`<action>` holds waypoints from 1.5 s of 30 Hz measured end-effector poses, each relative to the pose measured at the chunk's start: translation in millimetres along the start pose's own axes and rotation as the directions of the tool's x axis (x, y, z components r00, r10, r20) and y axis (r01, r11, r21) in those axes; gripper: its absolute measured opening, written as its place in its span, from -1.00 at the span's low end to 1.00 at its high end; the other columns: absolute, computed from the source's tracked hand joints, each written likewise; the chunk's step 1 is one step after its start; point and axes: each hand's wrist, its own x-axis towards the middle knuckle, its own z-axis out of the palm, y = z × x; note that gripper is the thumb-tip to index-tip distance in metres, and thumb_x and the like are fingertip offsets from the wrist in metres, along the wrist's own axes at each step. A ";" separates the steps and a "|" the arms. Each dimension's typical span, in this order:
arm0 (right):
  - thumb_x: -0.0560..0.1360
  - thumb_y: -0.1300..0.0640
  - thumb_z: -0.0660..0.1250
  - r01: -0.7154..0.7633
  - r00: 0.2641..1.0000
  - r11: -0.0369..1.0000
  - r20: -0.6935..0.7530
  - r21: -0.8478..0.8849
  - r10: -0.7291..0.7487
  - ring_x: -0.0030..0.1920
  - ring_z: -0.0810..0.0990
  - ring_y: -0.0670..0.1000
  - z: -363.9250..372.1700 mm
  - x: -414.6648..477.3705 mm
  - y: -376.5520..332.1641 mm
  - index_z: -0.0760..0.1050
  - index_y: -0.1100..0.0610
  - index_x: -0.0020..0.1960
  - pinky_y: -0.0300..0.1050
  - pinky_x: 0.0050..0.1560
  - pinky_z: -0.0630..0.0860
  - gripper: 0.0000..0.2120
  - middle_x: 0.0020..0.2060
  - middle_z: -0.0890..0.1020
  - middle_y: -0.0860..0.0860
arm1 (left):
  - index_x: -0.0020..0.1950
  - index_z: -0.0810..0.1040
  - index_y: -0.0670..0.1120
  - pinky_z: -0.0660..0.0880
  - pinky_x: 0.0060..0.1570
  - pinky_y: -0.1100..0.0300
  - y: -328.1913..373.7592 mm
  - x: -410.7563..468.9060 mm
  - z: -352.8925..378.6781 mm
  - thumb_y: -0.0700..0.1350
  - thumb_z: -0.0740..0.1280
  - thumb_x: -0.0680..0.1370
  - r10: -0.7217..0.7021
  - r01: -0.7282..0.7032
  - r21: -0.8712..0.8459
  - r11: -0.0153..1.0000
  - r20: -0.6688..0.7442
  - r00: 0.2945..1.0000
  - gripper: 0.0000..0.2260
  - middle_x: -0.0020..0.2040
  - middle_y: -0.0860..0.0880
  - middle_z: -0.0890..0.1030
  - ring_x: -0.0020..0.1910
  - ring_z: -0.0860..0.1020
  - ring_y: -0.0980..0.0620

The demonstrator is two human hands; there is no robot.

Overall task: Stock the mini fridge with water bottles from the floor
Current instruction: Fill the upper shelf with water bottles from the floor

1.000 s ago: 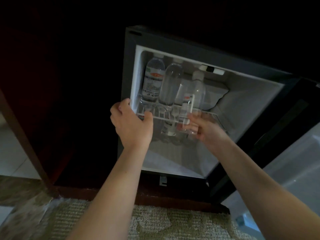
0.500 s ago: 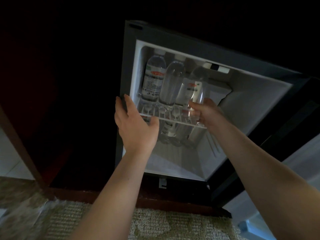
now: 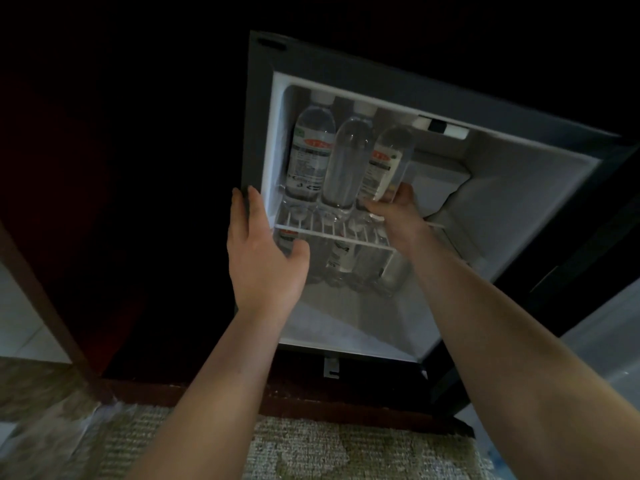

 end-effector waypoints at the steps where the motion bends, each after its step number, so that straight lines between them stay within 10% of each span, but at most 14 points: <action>1: 0.33 0.24 0.53 0.008 1.000 0.997 0.027 -0.081 -0.006 0.12 0.60 0.12 -3.5 1.3 -2.7 0.20 0.21 0.33 0.12 0.13 0.55 -0.29 0.16 0.58 0.13 | 0.56 -0.05 -0.04 0.11 0.44 0.16 -0.9 -0.1 -0.6 -0.05 0.30 0.51 0.005 -0.005 0.003 1.000 0.008 1.000 -0.26 0.57 0.01 -0.05 0.54 0.02 0.01; 6: 0.24 0.07 0.61 0.053 0.994 0.918 0.112 -0.394 -0.009 0.16 0.59 0.07 -20.4 7.3 -15.8 0.31 0.09 0.22 0.12 0.20 0.53 -0.32 0.19 0.58 0.08 | 0.56 -0.06 -0.05 0.02 0.37 0.30 -3.7 1.4 -4.7 -0.05 0.30 0.53 -0.001 0.001 -0.018 1.000 0.035 0.999 -0.27 0.57 0.06 -0.07 0.54 0.00 0.07; 12: 0.34 0.20 0.54 0.085 0.996 0.934 0.011 -0.348 -0.086 0.00 0.58 0.01 -16.2 0.6 -12.7 0.29 -0.02 -0.13 -0.09 -0.02 0.55 -0.58 -0.08 0.56 -0.03 | 0.56 -0.05 -0.04 0.05 0.30 0.35 -4.9 2.7 -3.6 -0.04 0.30 0.53 0.006 -0.006 -0.002 1.000 0.015 1.000 -0.28 0.57 0.05 -0.05 0.53 0.04 0.07; 17: 0.34 0.29 0.53 0.111 0.994 0.961 0.010 -0.253 -0.112 0.14 0.60 0.13 -12.8 -5.7 -5.5 0.38 0.24 0.22 0.08 0.16 0.55 -0.48 0.16 0.59 0.19 | 0.56 -0.07 -0.06 0.05 0.34 0.32 -2.0 0.8 0.3 -0.06 0.30 0.52 -0.007 0.007 -0.002 1.000 0.003 1.000 -0.26 0.57 0.03 -0.06 0.53 0.02 0.05; 33: 0.44 0.11 0.47 0.111 0.988 0.911 0.140 -0.398 -0.059 0.18 0.52 0.01 -14.8 -15.0 -20.6 0.19 0.19 0.42 -0.18 0.11 0.48 -0.32 0.30 0.48 0.09 | 0.56 -0.06 -0.05 0.03 0.21 0.36 -0.2 -4.1 -4.3 -0.04 0.29 0.54 -0.032 0.029 0.035 0.999 0.070 0.997 -0.29 0.57 0.06 -0.13 0.54 -0.02 0.08; 45: 0.48 -0.07 0.39 0.018 0.999 0.859 0.053 -0.512 0.011 0.05 0.45 -0.06 -21.1 -60.5 -43.9 0.18 0.13 0.45 -0.23 0.00 0.38 -0.33 0.11 0.43 -0.06 | 0.46 0.19 -0.12 0.36 0.17 0.12 20.9 -13.5 -17.0 -0.06 0.32 0.49 -0.136 0.136 0.005 0.991 0.097 0.986 -0.41 0.47 -0.14 0.10 0.35 0.30 -0.17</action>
